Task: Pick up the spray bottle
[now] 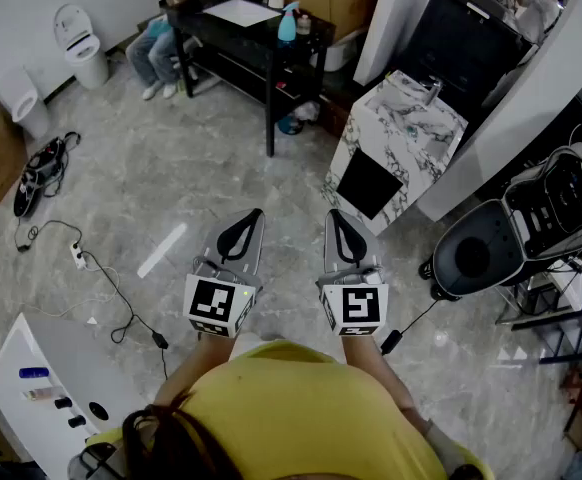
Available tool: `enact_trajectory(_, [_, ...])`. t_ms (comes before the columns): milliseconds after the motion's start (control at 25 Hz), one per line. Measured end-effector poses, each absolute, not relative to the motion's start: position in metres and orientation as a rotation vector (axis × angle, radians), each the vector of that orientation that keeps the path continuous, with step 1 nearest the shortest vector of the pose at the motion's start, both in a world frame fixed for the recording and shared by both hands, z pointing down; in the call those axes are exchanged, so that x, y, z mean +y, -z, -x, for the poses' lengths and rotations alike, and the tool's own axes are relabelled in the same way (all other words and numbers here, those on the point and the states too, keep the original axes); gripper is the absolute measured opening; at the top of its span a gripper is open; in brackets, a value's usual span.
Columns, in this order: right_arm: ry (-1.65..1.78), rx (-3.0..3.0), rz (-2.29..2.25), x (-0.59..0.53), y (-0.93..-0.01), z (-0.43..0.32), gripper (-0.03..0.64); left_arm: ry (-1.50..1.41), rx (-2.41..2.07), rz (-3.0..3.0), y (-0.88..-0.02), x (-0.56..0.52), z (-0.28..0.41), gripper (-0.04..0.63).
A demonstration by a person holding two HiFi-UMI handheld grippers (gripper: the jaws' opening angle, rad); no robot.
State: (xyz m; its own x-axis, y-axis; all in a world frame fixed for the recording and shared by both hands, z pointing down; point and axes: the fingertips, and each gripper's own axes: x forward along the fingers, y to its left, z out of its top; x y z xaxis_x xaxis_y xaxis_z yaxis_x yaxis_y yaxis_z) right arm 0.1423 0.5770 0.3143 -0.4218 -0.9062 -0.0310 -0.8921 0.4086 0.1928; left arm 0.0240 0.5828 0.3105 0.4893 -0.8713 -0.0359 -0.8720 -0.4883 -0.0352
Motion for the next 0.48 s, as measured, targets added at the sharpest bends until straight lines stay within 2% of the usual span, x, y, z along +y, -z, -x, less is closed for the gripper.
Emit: enact_trajectory(480, [0.260, -2.645, -1.620, 0.553, -0.324, -0.148, 0.000, -0.024, 1.580, 2.704, -0.330, 0.559, -0.034, 0.005])
